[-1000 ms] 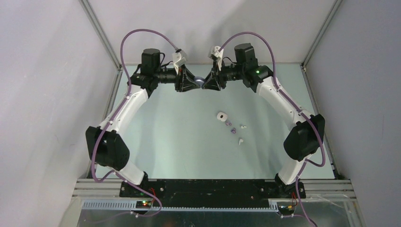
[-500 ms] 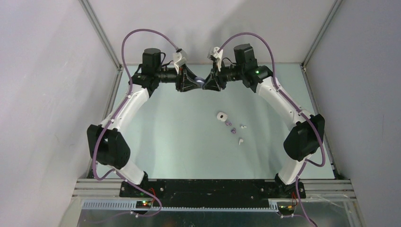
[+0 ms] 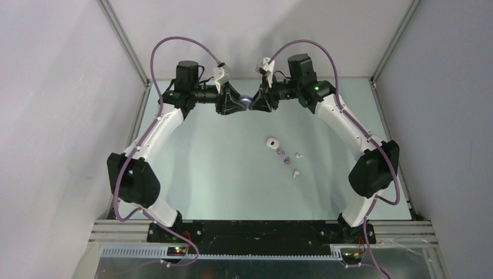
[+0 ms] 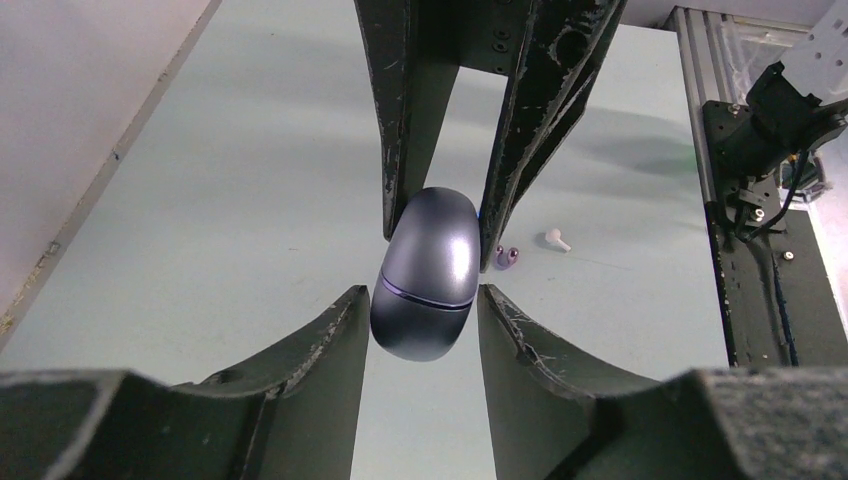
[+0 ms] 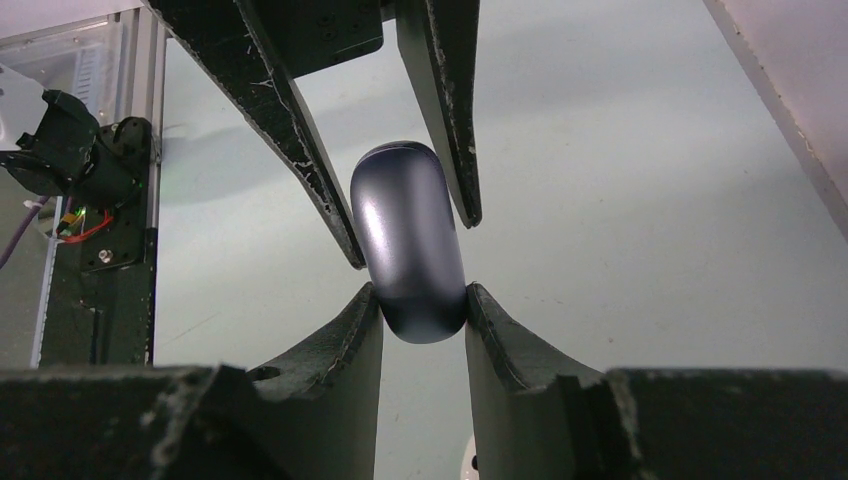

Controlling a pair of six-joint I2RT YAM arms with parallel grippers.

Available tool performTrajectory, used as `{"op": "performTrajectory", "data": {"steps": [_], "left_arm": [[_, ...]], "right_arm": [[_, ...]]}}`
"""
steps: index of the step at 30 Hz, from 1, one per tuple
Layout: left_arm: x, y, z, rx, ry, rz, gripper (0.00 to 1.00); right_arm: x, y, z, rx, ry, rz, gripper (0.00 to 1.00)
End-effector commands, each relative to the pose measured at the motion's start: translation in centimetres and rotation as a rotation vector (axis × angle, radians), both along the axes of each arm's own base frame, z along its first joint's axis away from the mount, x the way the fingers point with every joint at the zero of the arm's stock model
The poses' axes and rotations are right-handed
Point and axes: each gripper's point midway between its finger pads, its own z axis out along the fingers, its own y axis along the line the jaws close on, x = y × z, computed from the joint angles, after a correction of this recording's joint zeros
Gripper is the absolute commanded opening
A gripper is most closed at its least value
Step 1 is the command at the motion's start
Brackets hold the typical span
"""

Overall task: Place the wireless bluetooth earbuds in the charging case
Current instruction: Pass from the right arm to the left

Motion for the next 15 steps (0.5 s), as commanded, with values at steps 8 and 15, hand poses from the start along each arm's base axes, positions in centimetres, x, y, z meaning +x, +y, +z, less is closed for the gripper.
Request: {"op": "performTrajectory", "data": {"steps": [8, 15], "left_arm": [[0.41, -0.18, 1.11, -0.007, -0.056, -0.018, 0.28], [0.41, -0.41, 0.96, -0.024, -0.050, -0.042, 0.03]], "right_arm": [[0.19, 0.15, 2.43, 0.038, -0.050, 0.006, 0.29], [0.17, 0.14, 2.38, 0.038, -0.005, 0.002, 0.60]]}}
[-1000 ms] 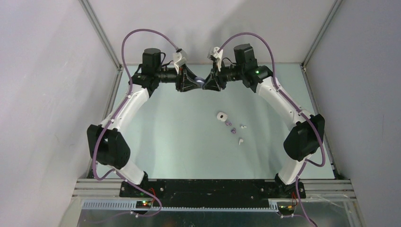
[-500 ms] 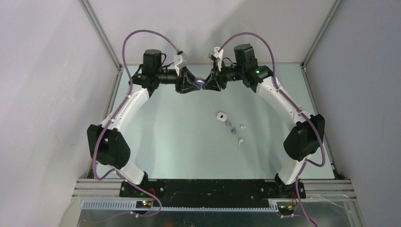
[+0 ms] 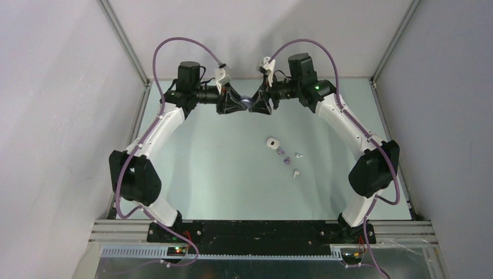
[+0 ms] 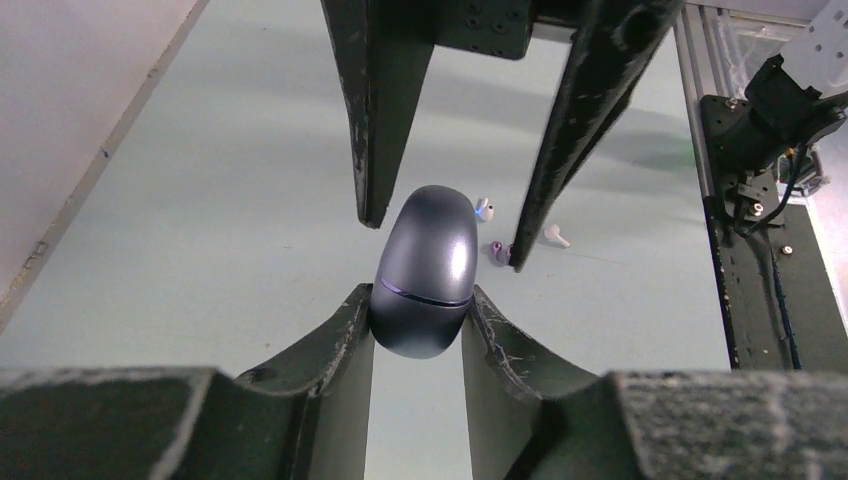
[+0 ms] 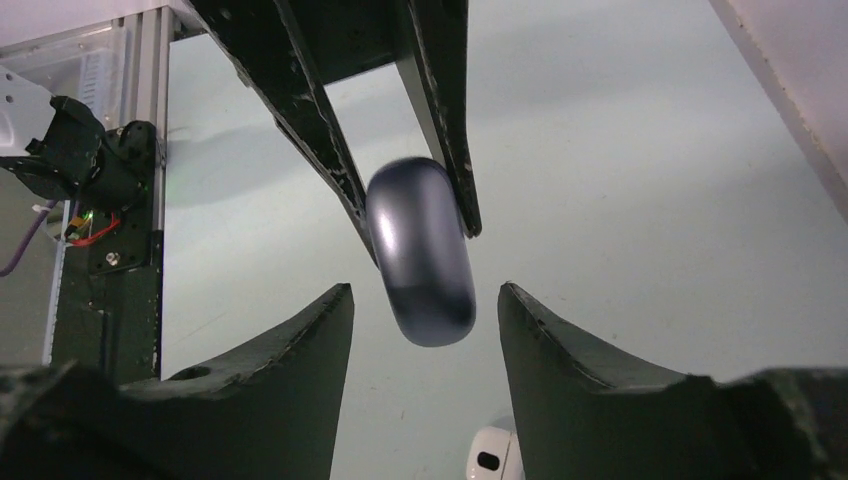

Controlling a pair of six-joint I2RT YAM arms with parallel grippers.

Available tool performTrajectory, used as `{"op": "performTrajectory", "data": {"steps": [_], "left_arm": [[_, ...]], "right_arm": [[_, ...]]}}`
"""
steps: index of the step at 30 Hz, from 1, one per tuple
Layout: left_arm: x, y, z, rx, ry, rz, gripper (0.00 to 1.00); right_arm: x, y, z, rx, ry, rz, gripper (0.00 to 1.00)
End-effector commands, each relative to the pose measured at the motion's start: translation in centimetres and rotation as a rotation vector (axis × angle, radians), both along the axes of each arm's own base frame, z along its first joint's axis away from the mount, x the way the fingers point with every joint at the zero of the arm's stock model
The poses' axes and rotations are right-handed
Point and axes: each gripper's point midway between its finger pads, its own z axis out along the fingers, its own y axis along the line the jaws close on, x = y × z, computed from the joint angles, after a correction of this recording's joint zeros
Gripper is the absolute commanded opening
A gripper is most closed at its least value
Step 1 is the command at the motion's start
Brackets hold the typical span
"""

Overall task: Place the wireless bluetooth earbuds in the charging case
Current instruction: Pass from the right arm to the left, then open the charging case.

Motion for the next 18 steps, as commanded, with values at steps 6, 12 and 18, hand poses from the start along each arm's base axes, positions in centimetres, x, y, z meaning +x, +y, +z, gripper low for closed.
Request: {"op": "performTrajectory", "data": {"steps": [6, 12, 18], "left_arm": [[-0.1, -0.8, 2.0, -0.094, -0.102, -0.069, 0.00], [-0.1, -1.6, 3.5, -0.217, -0.109, -0.083, 0.00], [-0.2, -1.8, 4.9, -0.318, -0.140, -0.100, 0.00]], "right_arm": [[1.8, -0.3, 2.5, 0.041, 0.039, -0.039, 0.62], [4.3, -1.1, 2.2, 0.024, 0.088, -0.118, 0.62], [7.2, -1.6, 4.1, 0.027, 0.018, -0.203, 0.61]]}}
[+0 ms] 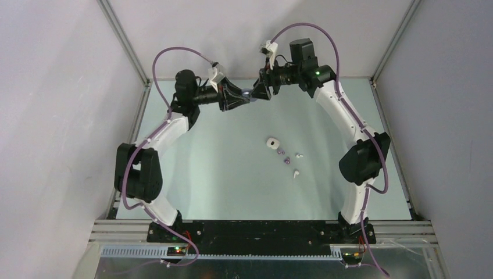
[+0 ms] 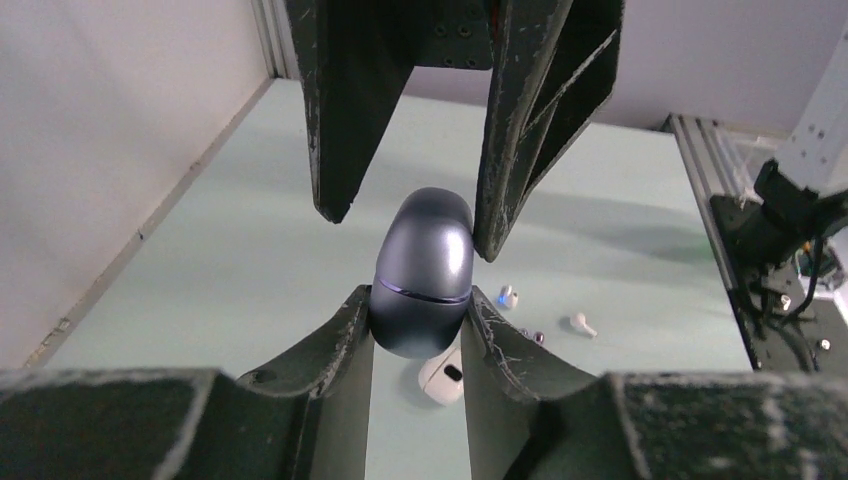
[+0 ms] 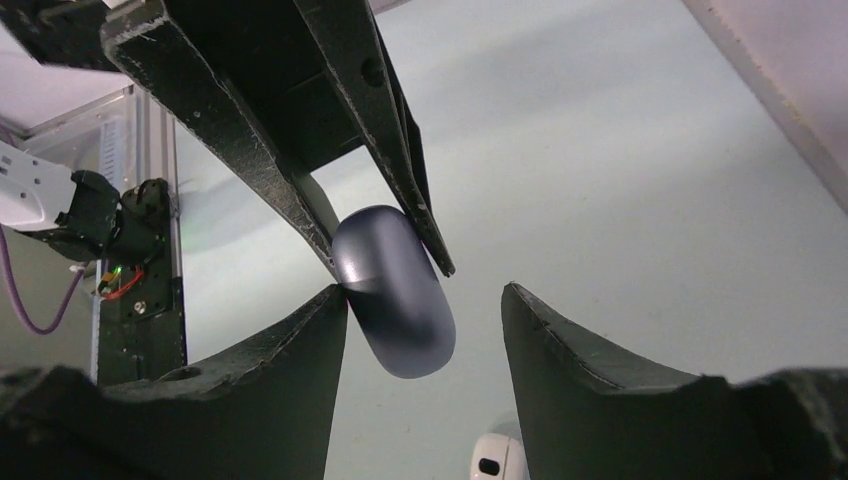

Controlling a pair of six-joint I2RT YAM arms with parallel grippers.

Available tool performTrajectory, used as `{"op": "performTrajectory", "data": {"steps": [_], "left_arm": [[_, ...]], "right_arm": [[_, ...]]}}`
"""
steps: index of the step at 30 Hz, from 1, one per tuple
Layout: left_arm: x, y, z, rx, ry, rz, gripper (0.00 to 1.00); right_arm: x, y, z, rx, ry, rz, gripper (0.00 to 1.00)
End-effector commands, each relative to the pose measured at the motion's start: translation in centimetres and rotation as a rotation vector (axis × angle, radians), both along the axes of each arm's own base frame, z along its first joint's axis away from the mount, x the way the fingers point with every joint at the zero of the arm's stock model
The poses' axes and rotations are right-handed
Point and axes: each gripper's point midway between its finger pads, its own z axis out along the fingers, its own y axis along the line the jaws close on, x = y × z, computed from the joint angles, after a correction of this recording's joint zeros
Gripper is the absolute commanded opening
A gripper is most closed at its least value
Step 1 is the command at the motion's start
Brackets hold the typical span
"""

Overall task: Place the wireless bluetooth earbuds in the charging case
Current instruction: Open the charging case, then pick up the left earbud from the center of the board.

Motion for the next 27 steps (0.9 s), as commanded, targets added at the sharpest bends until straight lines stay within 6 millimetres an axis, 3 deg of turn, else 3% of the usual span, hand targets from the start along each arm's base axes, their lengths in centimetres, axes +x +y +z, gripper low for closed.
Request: {"op": "performTrajectory", "data": {"steps": [1, 4, 5, 6, 10, 17, 20, 22, 23, 24, 25, 26, 27], "left_arm": [[-2.1, -0.8, 4.7, -0.124, -0.109, -0.105, 0.00], [-1.9, -0.8, 4.9, -0.145, -0.125, -0.102, 0.00], [-1.8, -0.8, 4.8, -0.151, -0.108, -0.100, 0.00], [-1.7, -0.9, 4.9, -0.159, -0.117, -0.094, 0.00], [-1.4, -1.0, 4.8, -0.175, -0.091, -0.083, 0.00], [-1.2, -0.9, 4.8, -0.183, -0.048, -0.071, 0.00], [-1.0, -0.5, 5.3, -0.199, -0.008, -0.048, 0.00], [-0.8, -0.1, 5.9, -0.215, 0.026, -0.031, 0.00], [-0.8, 0.0, 6.2, -0.223, 0.041, -0.021, 0.00], [-0.7, 0.3, 6.7, -0.240, 0.071, -0.003, 0.00], [-0.7, 0.5, 6.8, -0.245, 0.094, 0.006, 0.00], [-0.8, 0.8, 7.3, -0.258, 0.111, 0.021, 0.00], [-0.7, 1.0, 6.9, -0.261, 0.141, 0.040, 0.00]], "right_arm": [[3.9, -1.3, 2.2, -0.013, -0.090, -0.137, 0.61], [5.6, -2.1, 3.7, -0.010, -0.122, -0.190, 0.61], [6.1, -2.2, 3.0, -0.019, -0.100, -0.201, 0.61], [6.5, -2.6, 4.0, -0.008, -0.115, -0.213, 0.61], [7.7, -3.5, 4.4, 0.018, -0.086, -0.241, 0.61], [7.9, -5.1, 6.0, 0.063, -0.079, -0.267, 0.63], [7.0, -6.6, 6.5, 0.051, -0.076, -0.273, 0.64], [6.2, -8.1, 5.8, 0.025, -0.057, -0.274, 0.64], [6.0, -9.0, 4.4, -0.004, -0.051, -0.265, 0.64], [4.8, -9.6, 4.1, -0.032, -0.044, -0.255, 0.64], [4.5, -10.3, 1.8, -0.093, -0.060, -0.224, 0.64], [3.0, -10.9, 1.1, -0.133, -0.059, -0.206, 0.63], [2.4, -11.7, -2.0, -0.209, -0.069, -0.169, 0.62]]}}
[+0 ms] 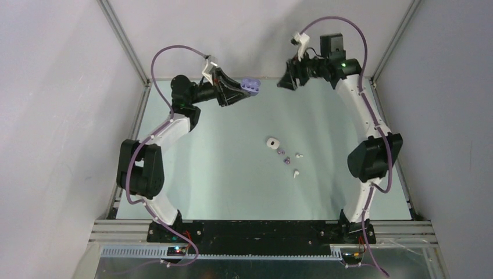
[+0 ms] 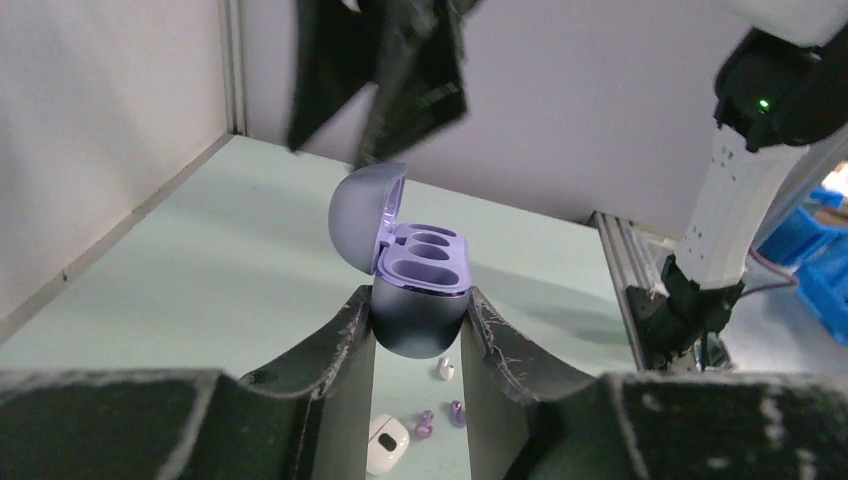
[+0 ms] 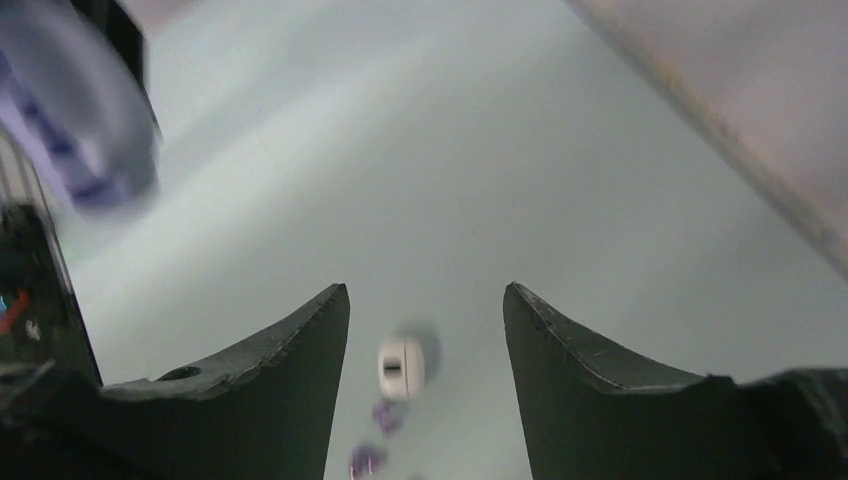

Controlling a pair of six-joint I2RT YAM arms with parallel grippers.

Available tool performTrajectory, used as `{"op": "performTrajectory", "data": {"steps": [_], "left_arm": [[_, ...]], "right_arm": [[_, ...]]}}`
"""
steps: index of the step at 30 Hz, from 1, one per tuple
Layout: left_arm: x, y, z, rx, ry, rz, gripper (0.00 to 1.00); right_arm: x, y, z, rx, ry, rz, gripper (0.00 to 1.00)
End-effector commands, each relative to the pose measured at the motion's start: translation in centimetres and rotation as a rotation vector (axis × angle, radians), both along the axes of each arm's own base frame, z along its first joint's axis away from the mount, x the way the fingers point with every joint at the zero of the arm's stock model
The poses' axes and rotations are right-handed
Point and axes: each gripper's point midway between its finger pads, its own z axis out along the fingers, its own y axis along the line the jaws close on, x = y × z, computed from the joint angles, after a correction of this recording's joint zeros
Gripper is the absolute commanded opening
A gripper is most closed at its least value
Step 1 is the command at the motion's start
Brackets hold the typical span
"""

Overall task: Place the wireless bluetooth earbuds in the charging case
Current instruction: Pick up the left earbud from the center of the board.

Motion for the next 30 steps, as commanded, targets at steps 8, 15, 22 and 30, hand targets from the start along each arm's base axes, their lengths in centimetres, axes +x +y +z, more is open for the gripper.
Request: {"op": "performTrajectory", "data": {"steps": [8, 15, 22, 30], "left_arm": [[-1.5, 4.2, 2.1, -0.065, 0.182, 0.179, 0.00], [-1.6, 7.0, 0.2, -0.055, 0.263, 0.295, 0.00], [-1.8, 7.8, -0.3, -0.049, 0.277, 0.335, 0.00], [-1.6, 8.1, -0.9, -0.043, 0.296, 0.350, 0.00]], "right_arm": [[-9.7, -5.9, -14.5, -0.494, 0.023, 0.295, 0.35], [-9.2, -4.1, -20.7, -0.595, 0.116, 0.259, 0.30], [-10.2, -1.9, -23.1, -0.584, 0.167, 0.382, 0.41], [-11.6, -0.9, -25.3, -0.629, 0.128, 0.485, 0.43]]}}
